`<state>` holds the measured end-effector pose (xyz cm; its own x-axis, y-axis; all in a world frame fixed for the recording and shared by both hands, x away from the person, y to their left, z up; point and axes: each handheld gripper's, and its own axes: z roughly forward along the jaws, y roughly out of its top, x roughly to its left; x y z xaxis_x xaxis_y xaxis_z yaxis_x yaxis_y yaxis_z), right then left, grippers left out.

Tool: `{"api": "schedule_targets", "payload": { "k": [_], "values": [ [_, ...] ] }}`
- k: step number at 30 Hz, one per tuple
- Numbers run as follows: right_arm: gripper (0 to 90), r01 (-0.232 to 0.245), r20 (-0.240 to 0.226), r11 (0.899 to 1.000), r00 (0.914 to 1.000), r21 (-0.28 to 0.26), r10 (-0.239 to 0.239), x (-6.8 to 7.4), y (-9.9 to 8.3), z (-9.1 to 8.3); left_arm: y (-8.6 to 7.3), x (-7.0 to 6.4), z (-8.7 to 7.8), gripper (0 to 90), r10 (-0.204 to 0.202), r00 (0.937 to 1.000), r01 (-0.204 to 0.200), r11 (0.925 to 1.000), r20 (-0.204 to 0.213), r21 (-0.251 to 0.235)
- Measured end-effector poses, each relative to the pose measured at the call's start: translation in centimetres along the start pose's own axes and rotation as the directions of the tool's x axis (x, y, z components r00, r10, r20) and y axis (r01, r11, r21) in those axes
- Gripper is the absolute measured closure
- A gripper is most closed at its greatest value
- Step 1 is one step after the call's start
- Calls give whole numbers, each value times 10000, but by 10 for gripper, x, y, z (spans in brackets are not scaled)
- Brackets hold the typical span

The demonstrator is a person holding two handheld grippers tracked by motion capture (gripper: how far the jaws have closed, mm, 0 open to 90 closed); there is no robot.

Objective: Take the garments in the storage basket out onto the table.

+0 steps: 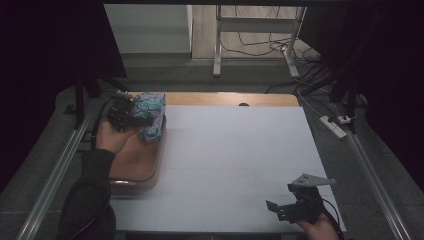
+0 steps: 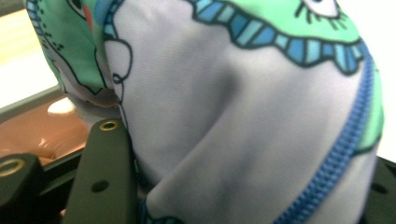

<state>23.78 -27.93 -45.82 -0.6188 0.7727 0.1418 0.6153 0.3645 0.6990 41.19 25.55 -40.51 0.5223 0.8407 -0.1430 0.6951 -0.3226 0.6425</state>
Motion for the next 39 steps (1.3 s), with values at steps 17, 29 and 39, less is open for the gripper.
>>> {"api": "schedule_targets", "payload": {
  "k": [17, 29, 39],
  "values": [
    [8, 15, 11, 10000, 10000, 1, -15, 0, 0, 0, 16, -32, -12, 456, 705, 9912, -631, 9957, 1117, -683],
    [8, 7, -13, 10000, 10000, 21, -7, 0, 0, 0, 27, -68, -3, 451, 1643, 9704, -1530, 9853, 1769, -758],
    [8, 0, -18, 10000, 10000, 26, 0, 0, 0, 0, 32, -98, 12, 449, 2321, 9462, -2254, 9727, 2256, -553]
  ]
}}
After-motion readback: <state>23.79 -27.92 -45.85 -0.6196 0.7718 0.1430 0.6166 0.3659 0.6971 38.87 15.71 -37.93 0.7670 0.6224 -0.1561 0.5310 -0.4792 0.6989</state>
